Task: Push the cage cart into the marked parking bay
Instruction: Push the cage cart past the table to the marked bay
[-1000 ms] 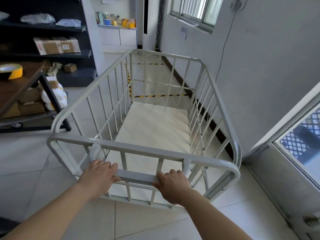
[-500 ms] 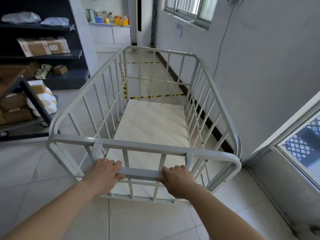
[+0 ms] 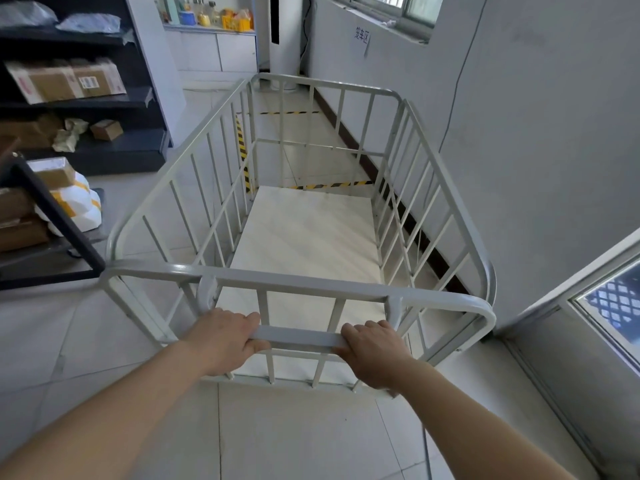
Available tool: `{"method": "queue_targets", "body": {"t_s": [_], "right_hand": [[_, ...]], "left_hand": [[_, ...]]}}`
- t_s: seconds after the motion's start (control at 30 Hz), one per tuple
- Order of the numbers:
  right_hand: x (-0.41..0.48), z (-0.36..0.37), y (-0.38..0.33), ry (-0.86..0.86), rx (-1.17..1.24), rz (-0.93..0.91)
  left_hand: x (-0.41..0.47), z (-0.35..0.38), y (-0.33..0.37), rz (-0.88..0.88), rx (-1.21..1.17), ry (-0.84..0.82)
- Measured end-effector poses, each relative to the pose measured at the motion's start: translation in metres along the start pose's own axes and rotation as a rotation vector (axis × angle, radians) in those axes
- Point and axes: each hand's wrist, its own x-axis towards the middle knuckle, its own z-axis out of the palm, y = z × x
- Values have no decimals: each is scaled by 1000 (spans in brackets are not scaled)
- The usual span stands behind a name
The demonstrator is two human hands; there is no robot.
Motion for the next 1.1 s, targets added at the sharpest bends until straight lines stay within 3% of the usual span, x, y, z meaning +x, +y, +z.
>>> {"method": "queue_targets", "body": {"t_s": [0.2,0.73,1.1], "right_hand": [[33,-4,14,-8,-30,8],[114,-10,24,-37,-45,-18],[135,-5,-51,-7,-10,36]], "left_hand": [[34,3,-17,8,48,89],[92,-17,-70,-31,34,98],[65,-10,-141,15,14,83]]}}
